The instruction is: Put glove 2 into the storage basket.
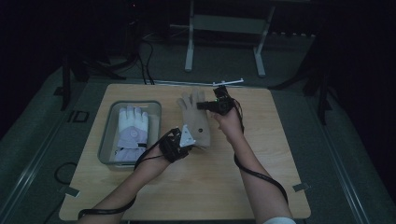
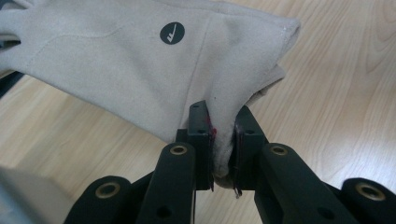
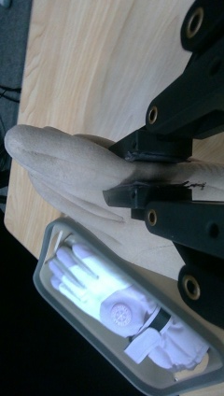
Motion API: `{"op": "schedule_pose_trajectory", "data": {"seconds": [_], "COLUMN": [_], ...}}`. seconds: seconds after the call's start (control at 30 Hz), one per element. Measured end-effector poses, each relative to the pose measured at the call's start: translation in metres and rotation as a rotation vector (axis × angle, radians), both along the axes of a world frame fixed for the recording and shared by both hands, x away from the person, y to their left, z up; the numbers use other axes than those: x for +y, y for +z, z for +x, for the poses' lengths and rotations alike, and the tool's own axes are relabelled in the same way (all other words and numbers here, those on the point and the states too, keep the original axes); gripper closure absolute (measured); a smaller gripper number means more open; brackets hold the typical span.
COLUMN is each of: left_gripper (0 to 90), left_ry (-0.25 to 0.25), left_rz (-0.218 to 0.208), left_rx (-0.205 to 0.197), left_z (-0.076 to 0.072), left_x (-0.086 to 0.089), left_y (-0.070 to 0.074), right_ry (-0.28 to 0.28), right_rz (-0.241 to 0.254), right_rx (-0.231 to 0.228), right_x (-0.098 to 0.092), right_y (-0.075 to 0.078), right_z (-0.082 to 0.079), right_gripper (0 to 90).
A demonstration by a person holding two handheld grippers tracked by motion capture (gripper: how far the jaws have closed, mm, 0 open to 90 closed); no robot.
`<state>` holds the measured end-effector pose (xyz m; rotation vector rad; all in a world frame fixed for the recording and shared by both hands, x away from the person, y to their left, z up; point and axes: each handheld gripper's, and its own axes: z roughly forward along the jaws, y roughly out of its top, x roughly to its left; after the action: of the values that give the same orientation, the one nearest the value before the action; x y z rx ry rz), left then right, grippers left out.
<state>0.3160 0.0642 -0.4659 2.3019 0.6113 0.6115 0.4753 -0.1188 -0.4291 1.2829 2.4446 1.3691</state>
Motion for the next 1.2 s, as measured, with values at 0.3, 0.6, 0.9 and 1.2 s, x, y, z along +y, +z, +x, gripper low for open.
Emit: {"op": "schedule_pose_trajectory", "data": {"seconds": [0.3,0.6,0.9,1.2], "left_gripper": [81.2,81.3,81.2,81.2], "left_ry": [0.035,0.085,0.134,0.188], "left_rz": [0.01,0.017,0.003,-0.001], "left_rx": [-0.004,-0.005,-0.008,0.006], "left_z": [-0.005,-0.01,-0.018,-0.027], "left_x": [0.021,0.051,0.084,0.118], "left_y": [0.007,0.011,0.014,0.012], "right_ry": [0.047,0.099,0.147,0.197], "right_rz": [-0.024,-0.019,-0.022,-0.018], "right_rx": [-0.023,-0.047,-0.053,-0.059], "right_x": [0.027,0.061,0.096,0.139], "right_y": [0.011,0.023,0.025,0.025], "right_z": [0.0,-0.002,-0.002,-0.005], "right_gripper": [80.3,80.3,80.3,80.3]}}
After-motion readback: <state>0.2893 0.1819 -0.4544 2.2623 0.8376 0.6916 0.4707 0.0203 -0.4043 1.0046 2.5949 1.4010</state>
